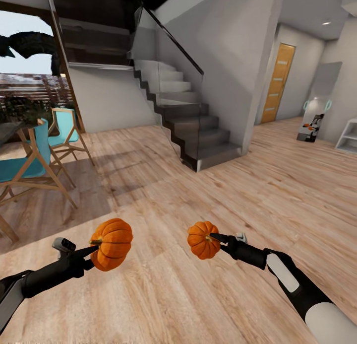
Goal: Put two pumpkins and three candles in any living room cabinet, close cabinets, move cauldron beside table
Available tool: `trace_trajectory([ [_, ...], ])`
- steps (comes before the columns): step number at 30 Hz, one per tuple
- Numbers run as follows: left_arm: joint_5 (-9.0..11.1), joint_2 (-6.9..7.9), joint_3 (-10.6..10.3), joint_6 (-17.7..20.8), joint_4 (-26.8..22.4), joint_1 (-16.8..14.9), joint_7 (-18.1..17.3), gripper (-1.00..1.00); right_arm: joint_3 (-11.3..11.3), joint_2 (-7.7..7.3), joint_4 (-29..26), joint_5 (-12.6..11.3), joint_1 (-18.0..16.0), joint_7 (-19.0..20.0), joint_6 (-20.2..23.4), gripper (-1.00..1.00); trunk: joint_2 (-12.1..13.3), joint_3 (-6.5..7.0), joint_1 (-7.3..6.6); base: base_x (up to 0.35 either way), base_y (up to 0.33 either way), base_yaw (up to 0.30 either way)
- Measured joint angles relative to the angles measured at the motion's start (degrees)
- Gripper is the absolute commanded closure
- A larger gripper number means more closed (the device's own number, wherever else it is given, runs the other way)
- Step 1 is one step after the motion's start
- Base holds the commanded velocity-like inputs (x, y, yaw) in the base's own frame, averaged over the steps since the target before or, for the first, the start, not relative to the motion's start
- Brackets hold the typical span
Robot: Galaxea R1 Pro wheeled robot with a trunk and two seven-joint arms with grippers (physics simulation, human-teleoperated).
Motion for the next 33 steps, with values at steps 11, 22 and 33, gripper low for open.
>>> trace_trajectory([
  [11, 0.04, 0.02, 0.0, 0.01, 0.2, 0.0, -0.02, 1.0, 0.28, 0.02, 0.02, 0.08, 0.0, -0.14, 0.06, 1.0, 4.41, 1.18, -2.42, 0.0, 0.0, 0.193],
  [22, 0.28, 0.03, 0.12, 0.03, 1.15, 0.0, -0.11, 1.0, 2.18, 0.01, 0.08, 0.18, 0.0, -1.6, -0.01, 1.0, 6.02, 1.11, -3.3, 0.0, 0.0, 0.193],
  [33, 0.24, 0.01, 0.96, 0.0, 1.24, 0.0, -0.1, 1.0, 2.55, 0.01, 0.14, 2.56, 0.01, -1.55, 0.07, 1.0, 10.43, 2.25, -5.71, 0.0, 0.0, 0.168],
])
